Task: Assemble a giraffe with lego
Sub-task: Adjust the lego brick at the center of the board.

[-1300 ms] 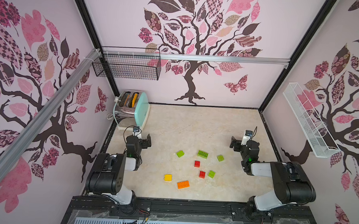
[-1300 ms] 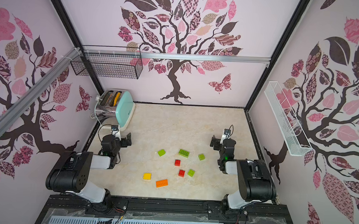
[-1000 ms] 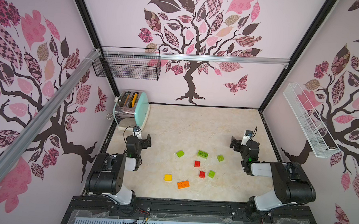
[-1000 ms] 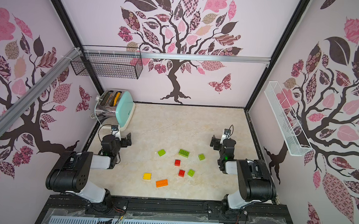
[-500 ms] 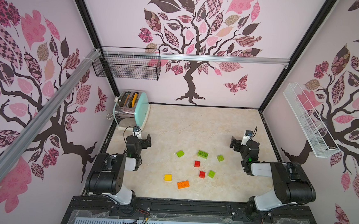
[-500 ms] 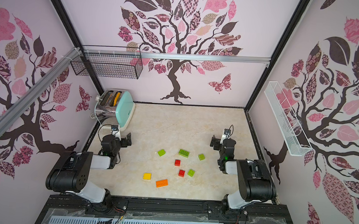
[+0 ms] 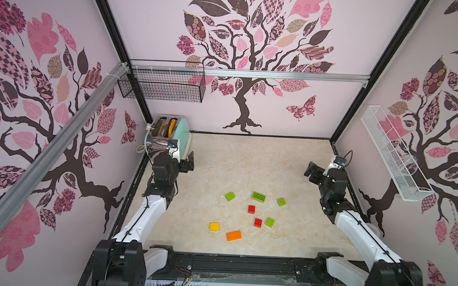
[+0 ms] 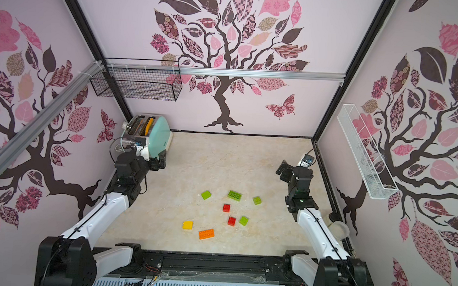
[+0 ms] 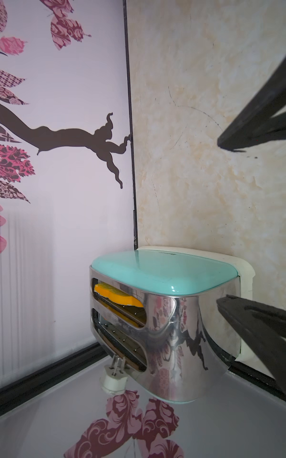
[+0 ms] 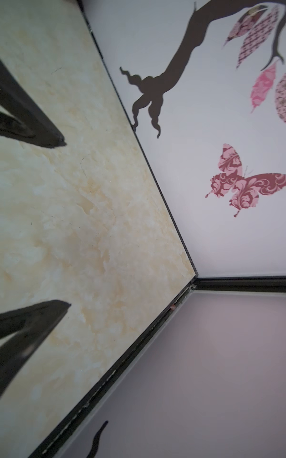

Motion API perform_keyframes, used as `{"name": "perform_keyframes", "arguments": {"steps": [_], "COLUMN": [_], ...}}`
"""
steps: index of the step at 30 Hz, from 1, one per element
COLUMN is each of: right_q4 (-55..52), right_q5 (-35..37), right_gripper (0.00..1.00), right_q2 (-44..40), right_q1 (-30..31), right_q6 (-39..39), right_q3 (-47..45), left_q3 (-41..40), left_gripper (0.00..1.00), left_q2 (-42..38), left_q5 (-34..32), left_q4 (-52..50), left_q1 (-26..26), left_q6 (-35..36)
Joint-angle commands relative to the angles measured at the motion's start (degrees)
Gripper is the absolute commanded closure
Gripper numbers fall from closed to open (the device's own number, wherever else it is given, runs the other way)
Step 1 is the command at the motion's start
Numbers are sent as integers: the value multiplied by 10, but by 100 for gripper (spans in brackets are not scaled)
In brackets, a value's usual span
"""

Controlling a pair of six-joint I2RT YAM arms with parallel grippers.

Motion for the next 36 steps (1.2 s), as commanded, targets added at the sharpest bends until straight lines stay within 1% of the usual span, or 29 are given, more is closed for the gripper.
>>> {"name": "perform_keyframes", "arguments": {"steps": [1,4,7,8,10,12,13,16,18,20,23,27,29,31,33,36], "right_q4": [-204,-253,-271,-282,-305,-301,-296,-288,-285,-261,-239,-209,-213,-226,-220,-222], "right_q5": [-14,-90,-171,-199,-245,-299,-315,-325,-308,-294,-286,-313,-326,-334,-347,-357], "right_gripper": [0,1,0,1,1,4,5,6,6,7,7,10,12,12,13,15], "right_q2": [-53,-81,-81,-75,-59,-44,-37,-15,-1,16,66,141,185,220,250,297], "right_q1": [-1,-2,-1,-1,-1,0,2,30,69,107,143,162,165,166,169,181], "right_q6": [122,116,98,91,89,87,88,94,101,107,108,96,77,59,52,46], "right_q3": [34,43,46,54,63,59,56,49,42,32,41,65,92,122,141,174], "left_q3": [47,68,94,102,88,59,45,5,-3,-7,-14,-20,-23,-22,-21,-21], "left_gripper": [2,2,2,2,2,2,2,2,2,2,2,2,2,2,2,2], "left_q2": [-37,-81,-108,-114,-134,-153,-157,-154,-150,-146,-138,-137,-137,-136,-139,-139], "left_q5": [10,25,93,100,105,126,129,141,138,140,163,171,173,164,159,169], "left_q4": [-236,-315,-406,-435,-432,-409,-397,-359,-353,-349,-336,-329,-327,-330,-331,-328], "left_q1": [-1,-3,-3,-3,0,16,21,39,40,39,38,29,29,29,27,28], "left_q6": [-12,-29,2,10,3,5,6,11,20,23,11,9,13,15,16,15]}}
